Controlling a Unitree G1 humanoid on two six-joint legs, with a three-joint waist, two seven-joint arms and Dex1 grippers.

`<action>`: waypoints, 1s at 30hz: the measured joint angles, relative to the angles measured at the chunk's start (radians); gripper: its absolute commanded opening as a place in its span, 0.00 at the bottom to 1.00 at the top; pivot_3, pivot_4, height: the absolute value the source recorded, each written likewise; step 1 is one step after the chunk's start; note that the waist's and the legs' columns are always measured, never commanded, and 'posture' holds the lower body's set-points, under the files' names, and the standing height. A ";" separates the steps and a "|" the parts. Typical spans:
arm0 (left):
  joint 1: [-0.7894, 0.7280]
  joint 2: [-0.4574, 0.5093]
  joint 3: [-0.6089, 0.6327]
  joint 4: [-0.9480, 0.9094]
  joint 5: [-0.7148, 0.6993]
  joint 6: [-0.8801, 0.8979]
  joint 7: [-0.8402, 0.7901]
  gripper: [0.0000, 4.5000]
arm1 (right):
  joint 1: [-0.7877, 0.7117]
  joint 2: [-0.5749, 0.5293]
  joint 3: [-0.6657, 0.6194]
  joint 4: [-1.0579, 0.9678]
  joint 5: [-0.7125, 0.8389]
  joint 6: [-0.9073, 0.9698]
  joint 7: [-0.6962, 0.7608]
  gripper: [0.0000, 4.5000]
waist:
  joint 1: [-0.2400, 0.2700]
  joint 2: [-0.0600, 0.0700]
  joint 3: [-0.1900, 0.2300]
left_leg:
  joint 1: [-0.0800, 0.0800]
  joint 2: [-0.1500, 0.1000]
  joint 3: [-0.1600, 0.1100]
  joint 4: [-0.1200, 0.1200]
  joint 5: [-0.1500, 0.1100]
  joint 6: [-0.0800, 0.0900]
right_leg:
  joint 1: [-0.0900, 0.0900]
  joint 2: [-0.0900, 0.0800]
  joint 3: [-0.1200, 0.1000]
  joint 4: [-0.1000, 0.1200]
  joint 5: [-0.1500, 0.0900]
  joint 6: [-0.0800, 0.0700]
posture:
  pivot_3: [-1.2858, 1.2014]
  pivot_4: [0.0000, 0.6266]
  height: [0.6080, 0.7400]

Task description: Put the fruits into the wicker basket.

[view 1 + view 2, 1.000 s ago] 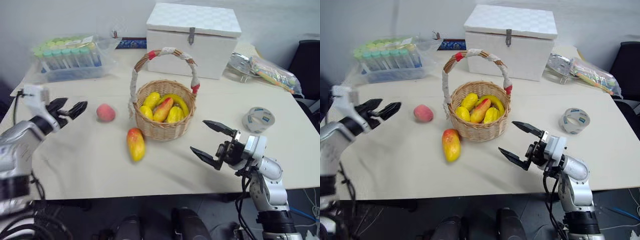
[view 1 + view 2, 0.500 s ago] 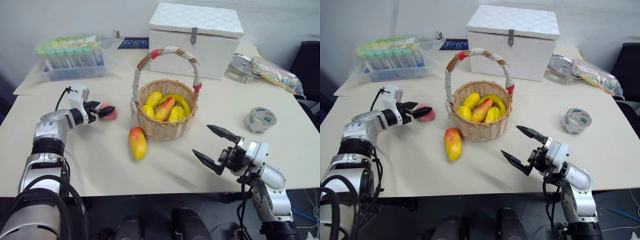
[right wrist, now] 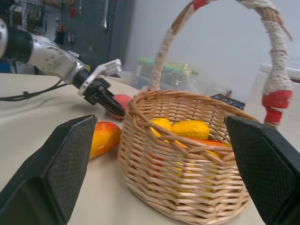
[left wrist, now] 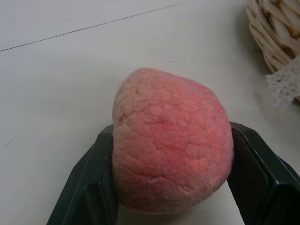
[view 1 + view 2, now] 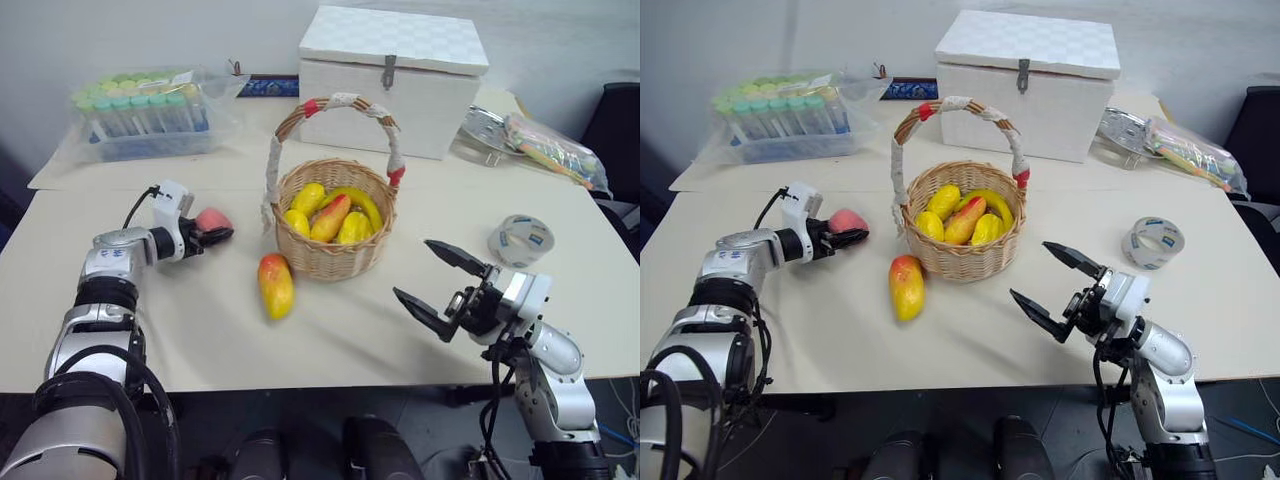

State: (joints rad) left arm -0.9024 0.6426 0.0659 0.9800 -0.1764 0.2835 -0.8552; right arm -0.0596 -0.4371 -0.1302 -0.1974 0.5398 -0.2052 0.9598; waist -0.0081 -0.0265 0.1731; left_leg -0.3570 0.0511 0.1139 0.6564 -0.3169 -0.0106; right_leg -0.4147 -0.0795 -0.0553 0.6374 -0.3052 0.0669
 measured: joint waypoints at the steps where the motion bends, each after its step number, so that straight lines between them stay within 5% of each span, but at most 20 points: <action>1: 0.039 0.021 0.009 -0.079 -0.022 0.023 -0.043 0.58 | -0.008 -0.004 -0.008 -0.002 0.012 0.017 -0.009 1.00 | -0.001 0.000 0.000 | 0.000 0.001 0.000 0.000 0.000 0.000 | 0.000 0.000 0.000 0.001 0.000 0.000 | 0.52 0.24 1.00; 9: 0.278 0.224 0.089 -0.931 -0.347 0.385 -0.308 0.58 | -0.029 -0.116 -0.092 -0.041 0.136 0.136 0.011 1.00 | 0.004 0.002 0.001 | -0.003 0.002 -0.004 0.002 -0.001 0.001 | 0.002 -0.001 0.007 -0.001 0.000 -0.001 | 0.52 0.24 1.00; 14: 0.230 0.115 0.067 -1.282 -0.529 0.601 -0.167 0.58 | -0.067 -0.270 -0.166 -0.048 0.241 0.266 0.099 1.00 | 0.013 0.005 0.004 | -0.001 -0.002 -0.008 0.006 -0.006 0.010 | 0.007 -0.003 0.007 -0.002 0.001 0.002 | 0.52 0.24 1.00; 19: 0.125 -0.125 -0.074 -1.237 -0.402 0.587 0.119 0.58 | -0.112 -0.266 -0.144 -0.036 0.235 0.302 0.129 1.00 | 0.007 0.005 0.004 | -0.001 -0.002 -0.007 0.006 -0.004 0.007 | 0.007 0.000 0.007 -0.002 0.001 0.002 | 0.52 0.24 1.00; 24: 0.100 -0.192 -0.204 -1.076 -0.194 0.461 0.257 0.58 | -0.121 -0.242 -0.109 -0.050 0.226 0.326 0.124 1.00 | 0.005 0.007 0.005 | -0.002 -0.002 -0.006 0.006 0.000 0.000 | 0.002 0.002 0.009 -0.002 0.001 0.002 | 0.52 0.24 1.00; 30: 0.100 -0.249 -0.251 -0.997 -0.100 0.402 0.288 0.98 | -0.105 -0.228 -0.096 -0.083 0.218 0.359 0.116 1.00 | 0.011 0.006 0.006 | -0.005 -0.002 -0.007 0.008 -0.001 0.003 | 0.002 0.001 0.009 -0.002 0.002 0.003 | 0.52 0.24 1.00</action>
State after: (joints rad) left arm -0.8023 0.3939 -0.1848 -0.0169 -0.2767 0.6852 -0.5668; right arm -0.1643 -0.6649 -0.2264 -0.2804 0.7580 0.1537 1.0761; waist 0.0028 -0.0202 0.1786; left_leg -0.3619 0.0488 0.1072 0.6641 -0.3181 -0.0073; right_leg -0.4127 -0.0785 -0.0467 0.6349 -0.3035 0.0699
